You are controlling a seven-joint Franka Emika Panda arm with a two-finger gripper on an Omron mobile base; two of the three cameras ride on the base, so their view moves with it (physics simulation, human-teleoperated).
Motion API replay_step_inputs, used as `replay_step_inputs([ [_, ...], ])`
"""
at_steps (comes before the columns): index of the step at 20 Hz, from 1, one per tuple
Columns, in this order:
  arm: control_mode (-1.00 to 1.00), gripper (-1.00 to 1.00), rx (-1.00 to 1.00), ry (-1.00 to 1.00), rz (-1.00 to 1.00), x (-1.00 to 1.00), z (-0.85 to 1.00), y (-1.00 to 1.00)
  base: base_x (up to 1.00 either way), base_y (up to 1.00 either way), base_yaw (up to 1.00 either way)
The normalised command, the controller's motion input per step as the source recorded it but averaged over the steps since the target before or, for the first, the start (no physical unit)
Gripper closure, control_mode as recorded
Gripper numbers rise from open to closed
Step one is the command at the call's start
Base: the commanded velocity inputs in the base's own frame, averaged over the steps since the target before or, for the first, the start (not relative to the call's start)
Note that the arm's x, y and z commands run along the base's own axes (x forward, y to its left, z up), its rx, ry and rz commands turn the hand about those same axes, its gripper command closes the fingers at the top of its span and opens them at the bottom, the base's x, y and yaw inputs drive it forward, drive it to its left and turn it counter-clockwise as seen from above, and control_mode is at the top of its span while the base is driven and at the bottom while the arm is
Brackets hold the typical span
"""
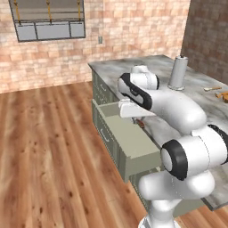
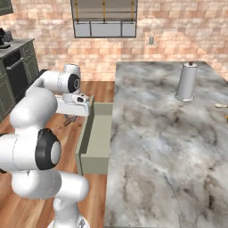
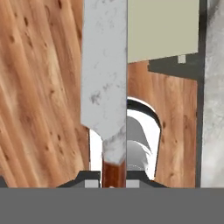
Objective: Pick up the metallic utensils from the counter and place them in the open drawer. Make sure not to pick up any wooden utensils.
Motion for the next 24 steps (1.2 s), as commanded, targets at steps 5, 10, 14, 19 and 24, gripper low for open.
replay_step_inputs([
  [5,-1.00,1.00,0.10,-0.09,0.08,0.55,-0.49,-0.01,0.00,0.00,0.00],
  [10,-1.00,1.00,0.16,-0.23,0.06,0.00,-0.27,-0.08,0.00,0.00,0.00],
  [14,-1.00,1.00,0.09,-0.23,0.07,0.00,-0.48,0.00,0.00,0.00,0.00],
  [19,-1.00,1.00,0.05,-0.18,0.04,0.00,-0.39,0.00,0.00,0.00,0.00],
  [24,-1.00,1.00,0.00,-0.06,0.00,0.02,-0.33,0.00,0.00,0.00,0.00],
])
